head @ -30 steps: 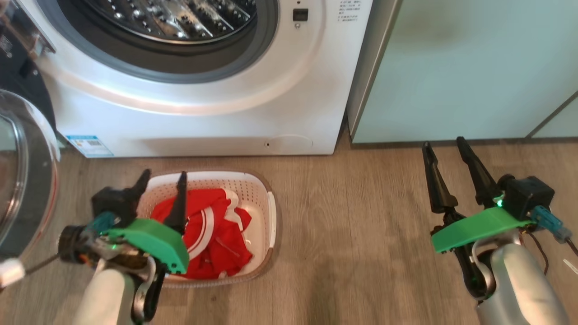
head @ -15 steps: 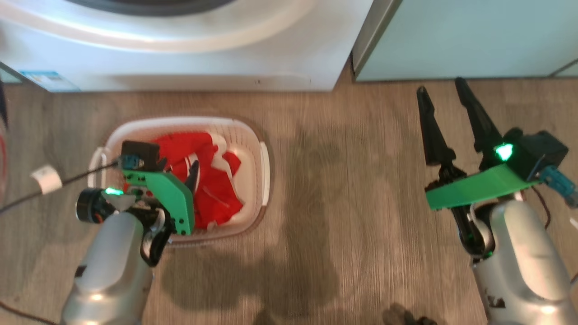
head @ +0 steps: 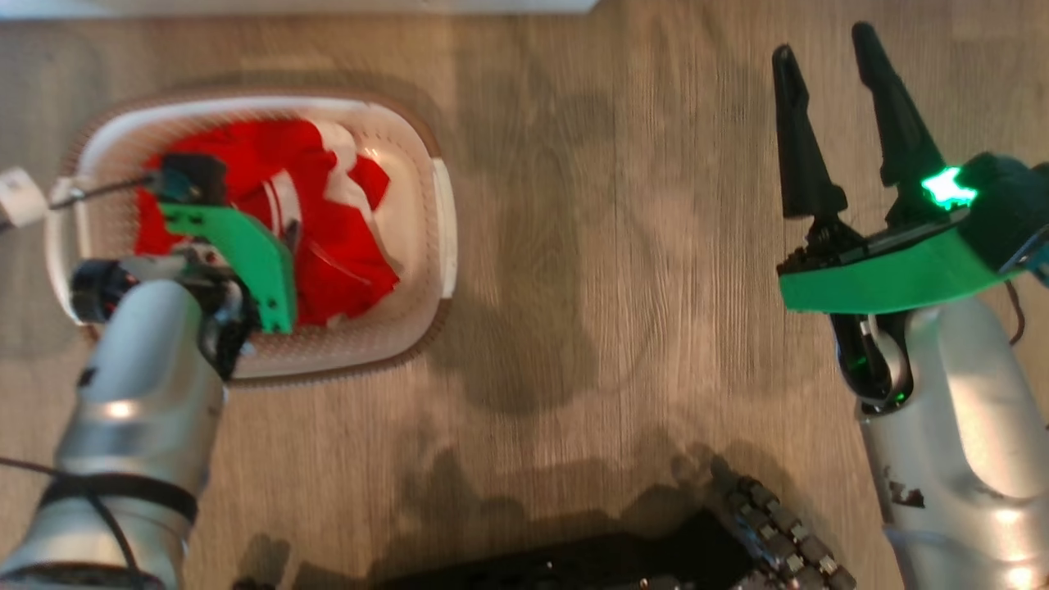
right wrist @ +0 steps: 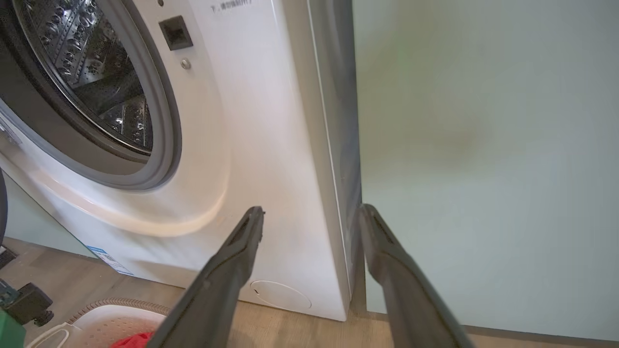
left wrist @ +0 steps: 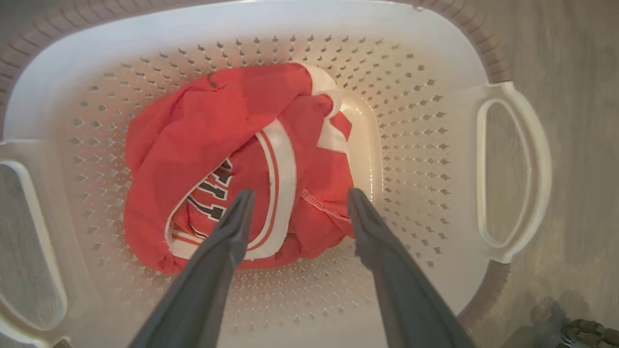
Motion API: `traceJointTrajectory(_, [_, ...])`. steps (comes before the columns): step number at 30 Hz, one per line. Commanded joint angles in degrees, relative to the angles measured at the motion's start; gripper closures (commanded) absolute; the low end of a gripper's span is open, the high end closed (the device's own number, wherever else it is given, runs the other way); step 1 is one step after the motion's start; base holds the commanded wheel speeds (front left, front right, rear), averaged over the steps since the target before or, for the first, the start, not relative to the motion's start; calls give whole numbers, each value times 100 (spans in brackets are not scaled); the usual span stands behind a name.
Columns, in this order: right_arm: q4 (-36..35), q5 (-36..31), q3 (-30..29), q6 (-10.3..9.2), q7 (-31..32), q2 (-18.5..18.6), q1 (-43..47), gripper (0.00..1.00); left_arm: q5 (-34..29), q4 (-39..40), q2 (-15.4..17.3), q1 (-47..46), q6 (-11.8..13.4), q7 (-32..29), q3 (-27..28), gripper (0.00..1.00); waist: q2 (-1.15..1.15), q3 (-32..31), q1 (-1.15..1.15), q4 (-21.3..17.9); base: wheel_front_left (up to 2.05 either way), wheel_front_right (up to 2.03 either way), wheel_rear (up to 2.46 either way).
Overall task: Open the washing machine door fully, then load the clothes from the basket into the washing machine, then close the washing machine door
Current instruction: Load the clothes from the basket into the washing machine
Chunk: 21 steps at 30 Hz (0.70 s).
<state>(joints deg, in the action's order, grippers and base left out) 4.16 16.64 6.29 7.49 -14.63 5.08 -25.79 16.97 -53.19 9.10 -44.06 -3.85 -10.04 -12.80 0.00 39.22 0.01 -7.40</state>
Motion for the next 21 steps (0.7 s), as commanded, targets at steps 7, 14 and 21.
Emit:
traceJointTrajectory(7, [-423, 77, 124, 0, -37, -153, -127, 0, 171, -529, 559, -661, 19, -176, 320, 0, 0, 984, -1, -356, 0, 0, 0])
traceJointTrajectory(14, [-501, 119, 189, 0, -37, -193, -233, 0, 358, -963, 836, -1021, -50, -570, 440, 0, 0, 1313, -1, -491, 0, 0, 0])
traceJointTrajectory(21, [-535, 152, 243, 0, -37, -206, -287, 0, 434, -1165, 1008, -1239, -78, -796, 457, 0, 0, 1499, -1, -565, 0, 0, 0])
